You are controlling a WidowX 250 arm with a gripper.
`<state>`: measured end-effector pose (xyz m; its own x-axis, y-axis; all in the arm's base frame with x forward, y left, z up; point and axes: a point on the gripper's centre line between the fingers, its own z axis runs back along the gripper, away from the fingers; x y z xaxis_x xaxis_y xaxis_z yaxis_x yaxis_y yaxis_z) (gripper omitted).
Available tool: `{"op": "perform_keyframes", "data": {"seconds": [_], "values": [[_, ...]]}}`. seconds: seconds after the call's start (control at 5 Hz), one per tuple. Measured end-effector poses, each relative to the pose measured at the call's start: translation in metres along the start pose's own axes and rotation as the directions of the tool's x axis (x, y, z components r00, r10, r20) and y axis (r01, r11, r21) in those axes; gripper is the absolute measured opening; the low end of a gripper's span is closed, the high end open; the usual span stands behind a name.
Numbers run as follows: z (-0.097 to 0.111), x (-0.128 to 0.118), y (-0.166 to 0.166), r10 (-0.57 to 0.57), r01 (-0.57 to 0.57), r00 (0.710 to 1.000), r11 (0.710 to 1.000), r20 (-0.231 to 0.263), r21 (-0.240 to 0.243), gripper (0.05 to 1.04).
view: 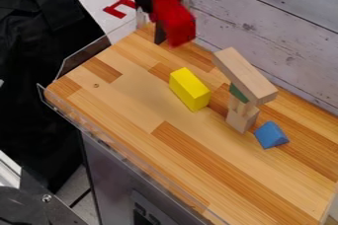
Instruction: Move the red arch on top of the rectangle
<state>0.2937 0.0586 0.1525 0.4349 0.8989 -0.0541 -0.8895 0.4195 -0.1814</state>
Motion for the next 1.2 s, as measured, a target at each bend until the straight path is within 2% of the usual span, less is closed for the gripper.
{"op": "perform_keyframes", "data": {"seconds": [0.2,0.4,0.6,0.8,1.0,1.2], "values": [[0.016,-0.015,-0.015,-0.059,0.06,0.998,0.997,0.028,-0.044,0.561],[0.015,-0.044,-0.034,-0.135,0.136,0.991,0.99,0.021,-0.045,0.561],[0.017,-0.067,-0.05,-0.167,0.167,0.986,0.983,0.009,-0.07,0.561],[0.003,-0.082,-0.065,-0.169,0.167,0.985,0.984,-0.025,-0.058,0.561],[-0.004,-0.084,-0.072,-0.132,0.13,0.991,0.989,-0.022,-0.073,0.561],[-0.019,-0.08,-0.073,-0.104,0.103,0.994,0.994,-0.033,-0.039,0.561]]}}
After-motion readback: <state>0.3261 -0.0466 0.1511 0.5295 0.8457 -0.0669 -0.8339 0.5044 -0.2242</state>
